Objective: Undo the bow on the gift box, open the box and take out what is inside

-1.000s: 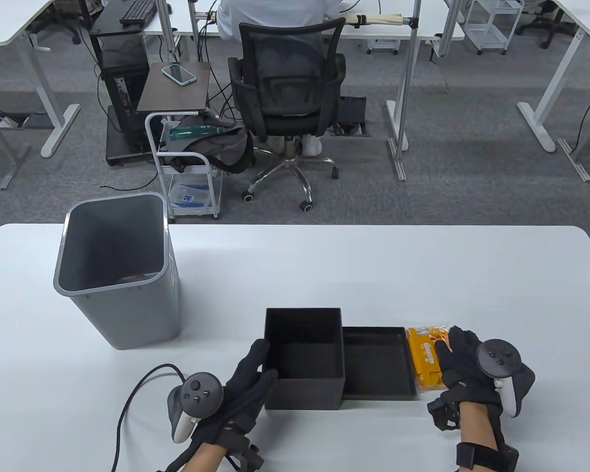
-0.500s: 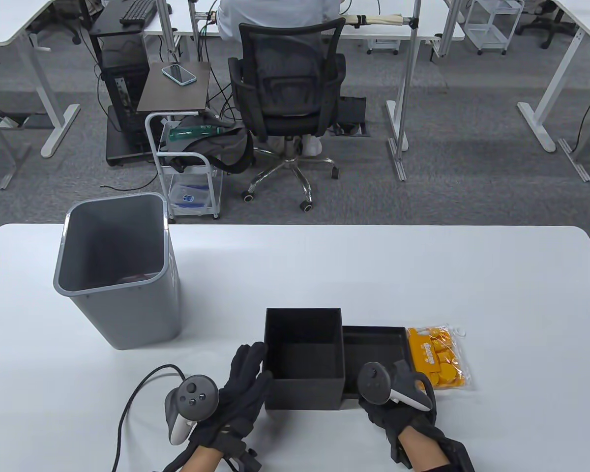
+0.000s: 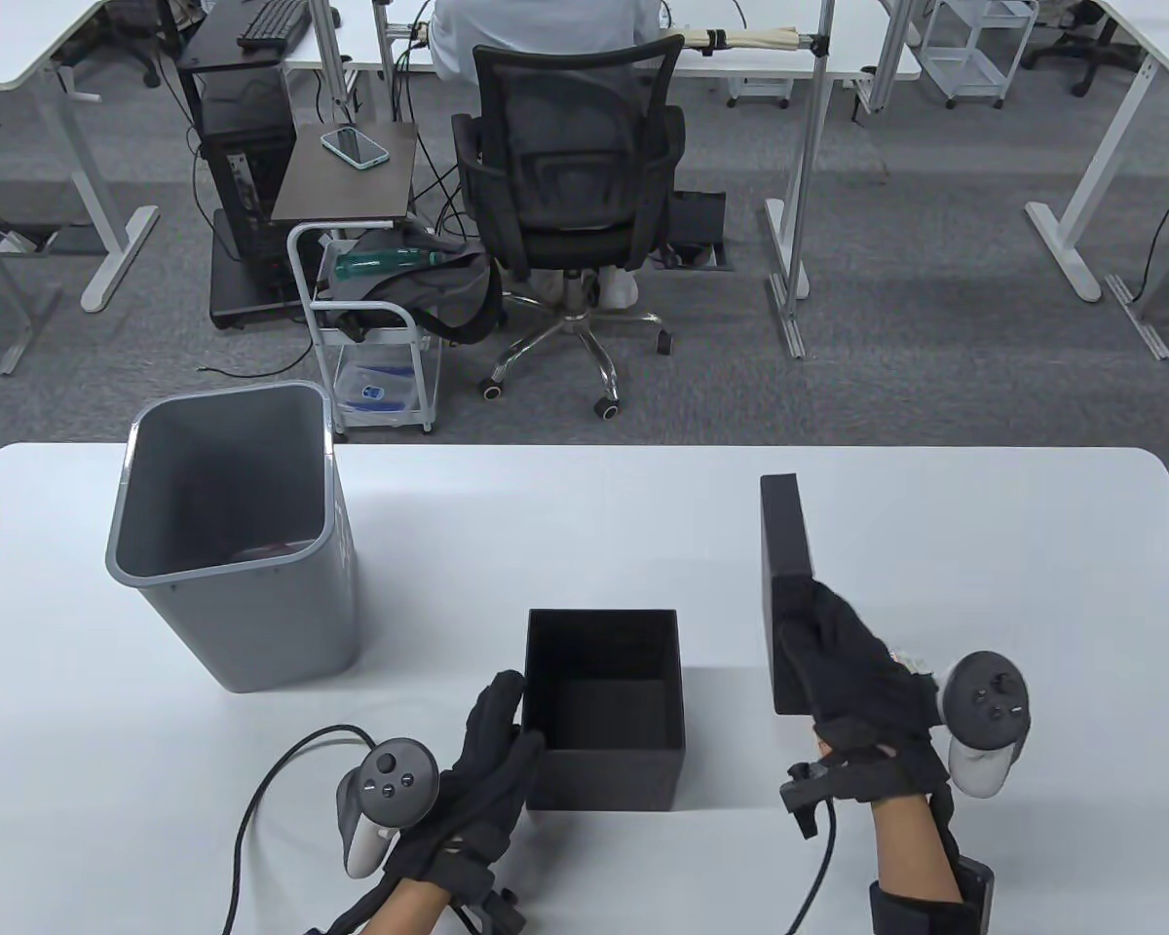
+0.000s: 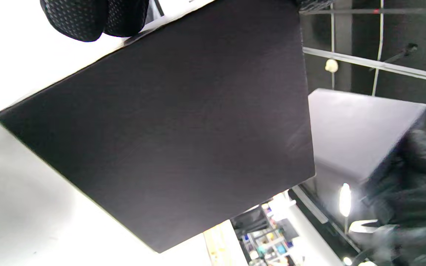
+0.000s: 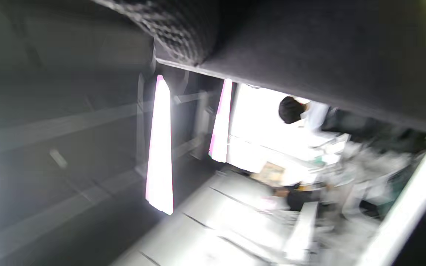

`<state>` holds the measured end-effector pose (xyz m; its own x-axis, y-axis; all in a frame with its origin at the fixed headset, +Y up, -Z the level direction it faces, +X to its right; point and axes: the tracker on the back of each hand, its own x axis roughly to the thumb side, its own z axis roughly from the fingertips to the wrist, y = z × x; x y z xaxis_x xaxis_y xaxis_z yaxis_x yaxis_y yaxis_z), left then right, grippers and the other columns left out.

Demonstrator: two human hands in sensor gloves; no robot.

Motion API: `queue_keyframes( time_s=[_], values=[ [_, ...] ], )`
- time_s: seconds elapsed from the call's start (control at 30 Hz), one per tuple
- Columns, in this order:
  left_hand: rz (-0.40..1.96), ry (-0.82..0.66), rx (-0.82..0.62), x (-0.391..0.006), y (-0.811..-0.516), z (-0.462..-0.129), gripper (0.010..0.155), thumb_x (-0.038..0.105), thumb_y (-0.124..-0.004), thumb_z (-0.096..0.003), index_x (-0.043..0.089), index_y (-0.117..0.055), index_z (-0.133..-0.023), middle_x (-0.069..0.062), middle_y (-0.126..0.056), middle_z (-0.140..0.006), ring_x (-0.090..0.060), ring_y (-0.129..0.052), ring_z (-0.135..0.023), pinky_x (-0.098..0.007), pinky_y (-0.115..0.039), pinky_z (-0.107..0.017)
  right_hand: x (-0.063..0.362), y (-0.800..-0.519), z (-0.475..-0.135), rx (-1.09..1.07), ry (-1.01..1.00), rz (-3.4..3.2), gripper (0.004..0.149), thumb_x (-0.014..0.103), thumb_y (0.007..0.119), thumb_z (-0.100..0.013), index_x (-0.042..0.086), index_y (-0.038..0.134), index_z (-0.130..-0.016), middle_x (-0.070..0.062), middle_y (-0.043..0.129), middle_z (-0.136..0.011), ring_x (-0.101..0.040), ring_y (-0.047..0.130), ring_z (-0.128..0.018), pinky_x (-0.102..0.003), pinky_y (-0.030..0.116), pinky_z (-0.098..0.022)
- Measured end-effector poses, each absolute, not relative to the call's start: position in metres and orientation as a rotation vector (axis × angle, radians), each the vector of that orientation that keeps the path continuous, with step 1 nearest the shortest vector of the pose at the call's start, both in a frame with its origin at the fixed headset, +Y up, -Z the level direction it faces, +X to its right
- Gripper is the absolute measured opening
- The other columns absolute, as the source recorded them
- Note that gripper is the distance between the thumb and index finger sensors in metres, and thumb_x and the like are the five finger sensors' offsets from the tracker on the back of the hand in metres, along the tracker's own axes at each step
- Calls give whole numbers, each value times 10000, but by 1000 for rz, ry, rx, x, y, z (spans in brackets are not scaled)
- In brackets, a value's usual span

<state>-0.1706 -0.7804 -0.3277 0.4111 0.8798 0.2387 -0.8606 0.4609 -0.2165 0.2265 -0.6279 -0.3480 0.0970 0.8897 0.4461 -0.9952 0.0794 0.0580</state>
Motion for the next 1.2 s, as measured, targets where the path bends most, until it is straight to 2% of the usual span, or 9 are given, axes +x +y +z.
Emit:
queue_keyframes(
  time_s=[0.13,0.3,0.47,0.67,0.7,0.8,0.93,1.07,1.2],
  values=[
    [1098,-337,-79,-173,-781,-329,794,642,-491,-653,236,-52,-1175,-354,-153,-1213,-589,-557,-1023,-627,-649,-704,208,-676,-364,380,-80,851,452,276,629,-622,86,598,-1031,-311,675,-1010,-493,820,-852,-619,653,-650],
    [1097,-340,-66,-171,-782,-328,777,645,-479,-649,253,-69,-1180,-350,-184,-1213,-587,-574,-1017,-623,-656,-701,165,-748,-380,359,149,629,473,308,544,-669,76,476,-1077,-298,673,-1000,-443,848,-826,-568,698,-628],
    [1094,-345,-69,-172,-781,-328,759,639,-476,-652,270,-82,-1185,-348,-184,-1215,-584,-571,-1021,-623,-654,-703,146,-789,-389,313,273,505,471,313,538,-673,71,492,-1074,-288,708,-971,-423,882,-779,-492,770,-560],
    [1104,-350,-84,-171,-781,-328,760,639,-471,-651,265,-83,-1187,-347,-160,-1219,-588,-543,-1033,-630,-646,-705,157,-797,-386,225,284,655,520,335,542,-691,38,450,-1108,-271,700,-975,-334,955,-652,-435,813,-477],
    [1105,-351,-85,-171,-781,-328,764,642,-472,-651,263,-83,-1188,-346,-159,-1220,-588,-534,-1038,-633,-643,-706,162,-797,-385,224,280,749,565,355,548,-705,33,384,-1140,-225,700,-984,-272,960,-644,-418,814,-475],
    [1125,-362,-78,-172,-781,-329,760,633,-479,-653,257,-91,-1188,-311,-183,-1237,-577,-509,-1059,-637,-637,-711,172,-791,-380,154,209,944,748,406,601,-720,28,161,-1192,-205,654,-1005,-270,929,-637,-433,785,-492],
    [1150,-371,-50,-173,-779,-330,740,592,-512,-655,227,-159,-1194,-262,-311,-1264,-578,-537,-1050,-626,-651,-708,176,-785,-379,144,124,1111,715,399,642,-704,176,193,-1213,-213,578,-1081,-344,854,-750,-496,721,-576],
    [1179,-377,-62,-175,-779,-329,722,571,-508,-658,221,-184,-1200,-257,-322,-1266,-574,-533,-1057,-629,-655,-707,166,-786,-381,161,160,1118,677,405,638,-706,173,276,-1230,-242,427,-1165,-486,617,-916,-609,548,-678],
    [1316,-405,-102,-180,-786,-332,722,609,-444,-649,232,-211,-1219,-263,-300,-1273,-598,-489,-1057,-646,-633,-713,157,-781,-382,161,170,1240,660,373,661,-694,163,330,-1225,-241,396,-1176,-478,537,-927,-617,528,-680]
  ],
)
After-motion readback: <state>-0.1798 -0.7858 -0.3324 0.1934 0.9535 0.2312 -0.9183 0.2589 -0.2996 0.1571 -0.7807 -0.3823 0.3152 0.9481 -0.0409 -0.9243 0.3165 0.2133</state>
